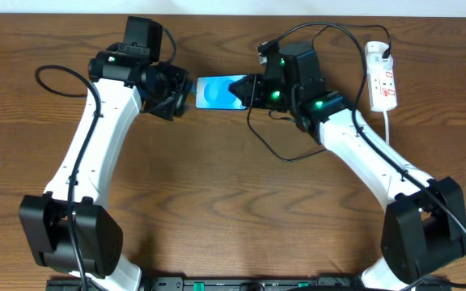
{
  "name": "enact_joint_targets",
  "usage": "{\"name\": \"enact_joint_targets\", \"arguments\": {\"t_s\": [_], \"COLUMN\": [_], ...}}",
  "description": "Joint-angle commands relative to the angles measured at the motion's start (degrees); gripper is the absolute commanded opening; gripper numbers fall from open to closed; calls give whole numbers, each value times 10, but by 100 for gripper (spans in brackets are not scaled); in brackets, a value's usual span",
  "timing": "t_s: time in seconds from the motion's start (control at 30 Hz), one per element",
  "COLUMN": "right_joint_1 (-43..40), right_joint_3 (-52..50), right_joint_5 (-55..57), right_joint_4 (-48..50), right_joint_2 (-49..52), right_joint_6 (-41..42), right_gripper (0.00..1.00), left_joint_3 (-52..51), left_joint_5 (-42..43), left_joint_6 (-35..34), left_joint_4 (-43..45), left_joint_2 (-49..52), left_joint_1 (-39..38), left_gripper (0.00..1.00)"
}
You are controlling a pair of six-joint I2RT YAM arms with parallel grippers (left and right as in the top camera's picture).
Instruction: Plug charger to phone and switch on socket
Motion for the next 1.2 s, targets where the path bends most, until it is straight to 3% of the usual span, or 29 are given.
{"name": "enact_joint_targets", "arguments": {"t_s": [0.0, 0.17, 0.23, 0.4, 0.53, 0.73, 0.93, 1.17], "right_joint_1": [-31, -55, -61, -70, -70, -70, -59, -45], "right_joint_3": [9, 9, 9, 9, 9, 9, 9, 9], "right_joint_5": [-62, -106, -119, -144, -142, -92, 3, 66], "right_joint_4": [7, 13, 25, 88, 168, 245, 292, 342], "right_joint_2": [-7, -7, -7, -7, -7, -7, -7, -7], "right_joint_6": [8, 8, 11, 56, 117, 191, 292, 394], "right_gripper": [1, 1, 1, 1, 1, 1, 1, 1], "left_joint_3": [3, 3, 3, 2, 2, 0, -22, -73], "left_joint_5": [-22, 5, 36, 193, 250, 271, 323, 328], "left_joint_6": [160, 310, 358, 432, 396, 349, 236, 101], "left_joint_4": [2, 4, 15, 80, 127, 155, 278, 437], "left_joint_2": [-8, -8, -8, -8, -8, -8, -8, -8], "left_joint_1": [17, 39, 44, 63, 82, 107, 120, 119], "left_gripper": [65, 66, 76, 76, 77, 77, 77, 77]}}
